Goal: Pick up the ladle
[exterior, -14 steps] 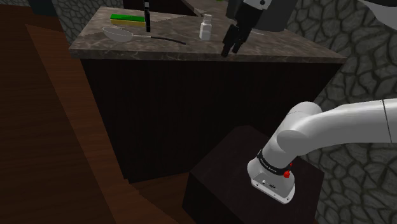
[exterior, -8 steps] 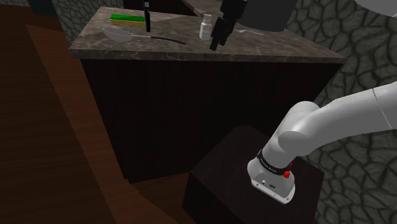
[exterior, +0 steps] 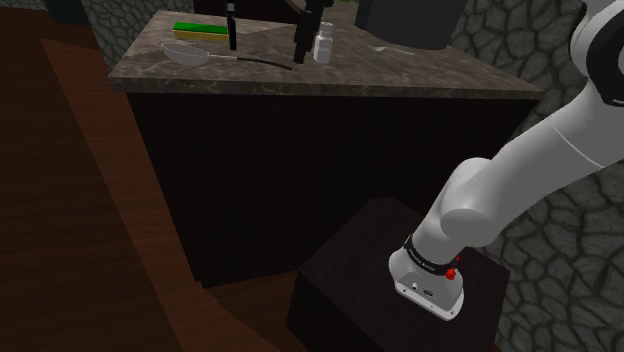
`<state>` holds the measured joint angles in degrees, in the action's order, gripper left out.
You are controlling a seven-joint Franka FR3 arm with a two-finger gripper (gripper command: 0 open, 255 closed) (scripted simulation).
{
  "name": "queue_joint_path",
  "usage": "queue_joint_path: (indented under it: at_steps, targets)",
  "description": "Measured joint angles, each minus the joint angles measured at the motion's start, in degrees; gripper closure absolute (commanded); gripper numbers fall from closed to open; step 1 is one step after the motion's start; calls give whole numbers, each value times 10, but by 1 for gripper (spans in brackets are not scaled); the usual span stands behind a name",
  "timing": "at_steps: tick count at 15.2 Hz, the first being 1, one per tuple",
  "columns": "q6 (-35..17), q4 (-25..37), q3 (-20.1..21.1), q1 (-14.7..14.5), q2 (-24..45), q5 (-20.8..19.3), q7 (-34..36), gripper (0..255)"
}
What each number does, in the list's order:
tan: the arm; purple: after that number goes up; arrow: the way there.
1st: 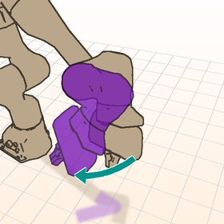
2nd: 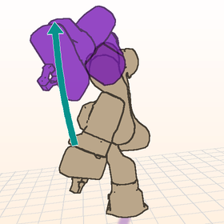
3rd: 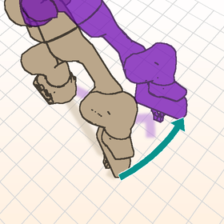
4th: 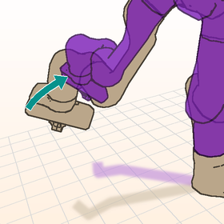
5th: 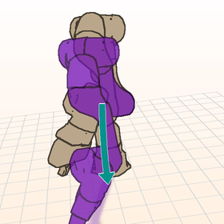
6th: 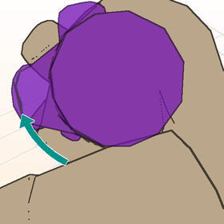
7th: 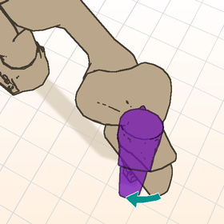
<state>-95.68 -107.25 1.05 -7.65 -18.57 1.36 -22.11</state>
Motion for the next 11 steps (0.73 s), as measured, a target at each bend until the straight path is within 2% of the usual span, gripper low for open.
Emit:
queue_joint_path:
  at_steps: [4, 11]
  targets:
    - [16, 100, 22, -22, 89, -16, -41, 0]
    - [82, 314, 61, -62, 250, -61, -119, 0]
